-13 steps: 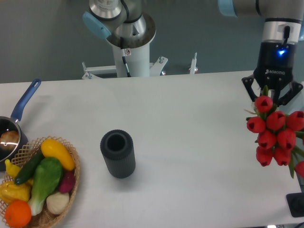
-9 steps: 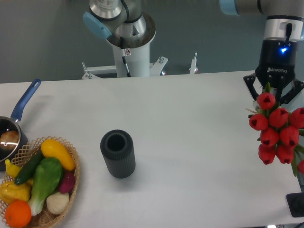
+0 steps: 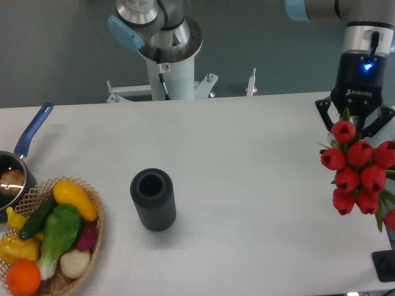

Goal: Insert the flowers into the vase
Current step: 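Hold the red tulip bunch in the gripper, starting to move, then carry the tulip bunch over the black vase, stems pointing down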

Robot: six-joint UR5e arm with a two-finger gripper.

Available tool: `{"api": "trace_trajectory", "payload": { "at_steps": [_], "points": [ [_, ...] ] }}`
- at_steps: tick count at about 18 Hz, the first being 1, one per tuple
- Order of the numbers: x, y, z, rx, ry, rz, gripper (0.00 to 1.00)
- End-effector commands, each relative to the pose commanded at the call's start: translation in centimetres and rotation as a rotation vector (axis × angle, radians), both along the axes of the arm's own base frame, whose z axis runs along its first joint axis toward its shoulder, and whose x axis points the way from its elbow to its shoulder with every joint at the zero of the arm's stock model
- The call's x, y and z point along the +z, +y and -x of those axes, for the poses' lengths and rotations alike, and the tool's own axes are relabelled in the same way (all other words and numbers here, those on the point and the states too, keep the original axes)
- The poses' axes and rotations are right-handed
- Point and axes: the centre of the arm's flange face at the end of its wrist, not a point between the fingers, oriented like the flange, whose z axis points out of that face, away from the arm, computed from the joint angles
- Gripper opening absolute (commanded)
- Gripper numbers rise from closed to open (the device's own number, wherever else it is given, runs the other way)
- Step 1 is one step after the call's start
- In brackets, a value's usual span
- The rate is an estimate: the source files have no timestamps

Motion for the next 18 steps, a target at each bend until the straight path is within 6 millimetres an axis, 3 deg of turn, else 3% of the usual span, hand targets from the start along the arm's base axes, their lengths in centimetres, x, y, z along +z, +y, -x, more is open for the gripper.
{"api": "trace_trajectory", "payload": {
  "at_steps": [5, 11, 18],
  "points": [
    [1.2, 1.8, -1.4, -0.053, 0.017, -0.053, 0.07],
    [0.4, 8.5, -6.2, -0.203, -0.011, -0.094, 0.07],
    [1.5, 11.2, -10.5, -0.407, -0.057, -0.314, 0.07]
  ]
}}
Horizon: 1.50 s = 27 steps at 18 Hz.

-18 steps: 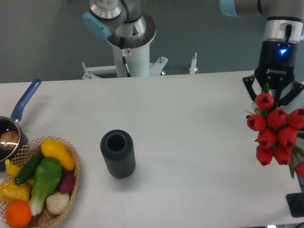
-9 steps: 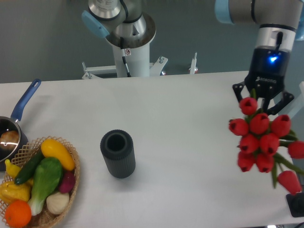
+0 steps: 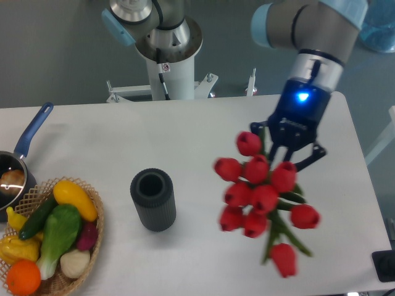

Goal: Insert the flowers into the vase
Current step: 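Carry the tulip bunch over the black vase, stems pointing down, then lower the tulip stems into the black vase opening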

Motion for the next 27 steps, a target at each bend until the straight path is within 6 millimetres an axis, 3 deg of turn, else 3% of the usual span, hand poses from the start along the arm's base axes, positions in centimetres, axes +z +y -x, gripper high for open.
{"api": "trace_trajectory", "payload": {
  "at_steps": [3, 7, 13, 19, 27],
  "points": [
    [-0.7, 0.4, -1.6, -0.102, -0.063, -0.122, 0.07],
    [-3.8, -0.1, -3.5, -0.179, -0.09, -0.22, 0.07],
    [-5.0, -1.0, -5.0, -0.246, -0.208, -0.386, 0.07],
    [-8.8, -2.6, -8.0, -0.238, -0.246, -0.405, 0.07],
    [-10.3, -2.2, -9.6, -0.252, -0.29, -0.401, 0.07]
  ]
}}
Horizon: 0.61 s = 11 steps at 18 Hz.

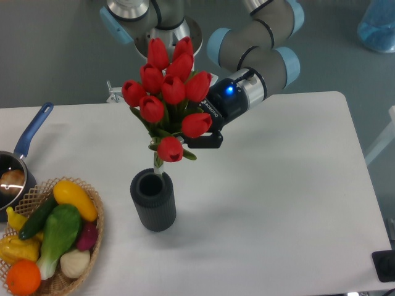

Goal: Insert the flowers into the vase
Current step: 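Lower the tulip stems into the black vase opening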

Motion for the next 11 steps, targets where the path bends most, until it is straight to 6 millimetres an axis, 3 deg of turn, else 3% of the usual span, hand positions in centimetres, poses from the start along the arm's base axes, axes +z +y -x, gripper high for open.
{"api": "trace_trajectory", "payload": {
  "at_steps": [11],
  "points": [
    [-2.3, 0.8, 0.5, -0.002, 0.018, -0.024, 0.07]
  ]
}}
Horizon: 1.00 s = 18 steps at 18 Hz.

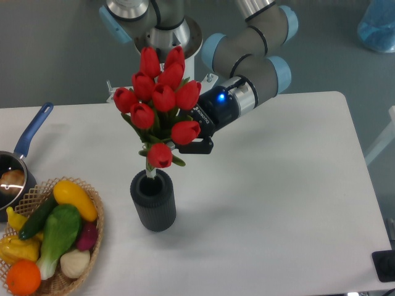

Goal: Insert the flowers into the vase
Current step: 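Lower the tulip stems into the black vase opening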

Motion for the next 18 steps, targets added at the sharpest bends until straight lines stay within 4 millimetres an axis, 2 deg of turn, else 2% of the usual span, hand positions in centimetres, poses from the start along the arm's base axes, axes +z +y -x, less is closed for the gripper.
{"api": "trace_trajectory", "payload": {
  "at_steps": [4, 7, 18],
  "points": [
    [-0.2, 0.0, 0.2, 0.001, -0.005, 0.001, 0.07],
    [-1.1, 0.2, 0.5, 0.004, 0.0, 0.0, 0.07],
    [-2.5, 0.5, 0.0, -0.004, -0.012, 0.007, 0.07]
  ]
}}
